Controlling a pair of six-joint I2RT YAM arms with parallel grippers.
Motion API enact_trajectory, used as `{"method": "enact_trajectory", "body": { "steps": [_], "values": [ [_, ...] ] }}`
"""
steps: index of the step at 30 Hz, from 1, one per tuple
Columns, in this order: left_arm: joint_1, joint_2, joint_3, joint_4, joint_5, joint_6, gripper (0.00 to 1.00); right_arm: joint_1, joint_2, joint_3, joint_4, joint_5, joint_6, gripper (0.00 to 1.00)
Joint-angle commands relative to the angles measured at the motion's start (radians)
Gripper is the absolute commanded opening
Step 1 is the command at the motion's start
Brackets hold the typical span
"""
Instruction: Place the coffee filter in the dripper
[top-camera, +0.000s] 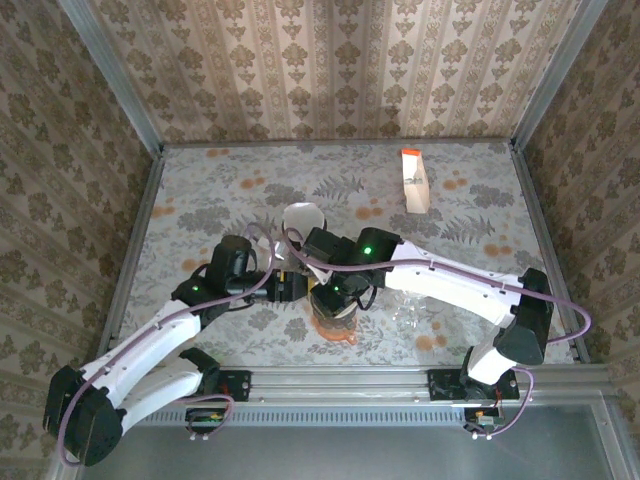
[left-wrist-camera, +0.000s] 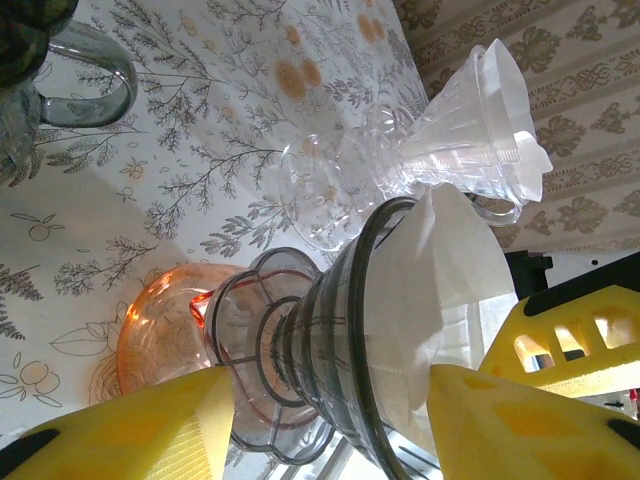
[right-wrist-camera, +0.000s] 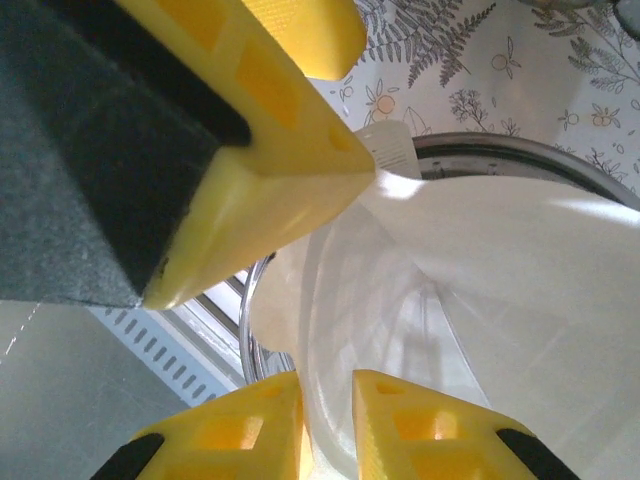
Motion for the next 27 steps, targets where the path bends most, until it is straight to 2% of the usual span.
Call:
{"method": "enact_trajectory", "body": {
  "steps": [1, 6, 11, 17, 21, 27],
  "values": [
    [-0.007, -0.003, 0.034, -0.023, -0.002, 0.015, 0.54, -0.008, -0.029, -0.002, 0.013, -0.009, 0.014, 0.25],
    [-0.007, -0.002, 0.035, -0.029, -0.004, 0.016, 0.53, -0.016, -0.059, 0.02, 0.0, 0.02, 0.014, 0.44],
    [-0.008, -0.005, 0.04, -0.031, -0.005, 0.016, 0.53, -0.035, -0.103, 0.037, -0.027, 0.07, 0.019, 0.51],
    [-0.009, -0.006, 0.046, -0.033, -0.003, 0.016, 0.53, -0.068, -0.139, -0.008, -0.031, 0.085, 0.021, 0.52],
    [-0.011, -0.006, 0.052, -0.039, -0.006, 0.018, 0.54, -0.054, -0.138, -0.031, 0.018, 0.024, 0.009, 0.47],
    [-0.011, -0.005, 0.049, -0.039, -0.006, 0.018, 0.53, -0.02, -0.124, -0.043, 0.087, -0.068, -0.009, 0.45]
  ]
}}
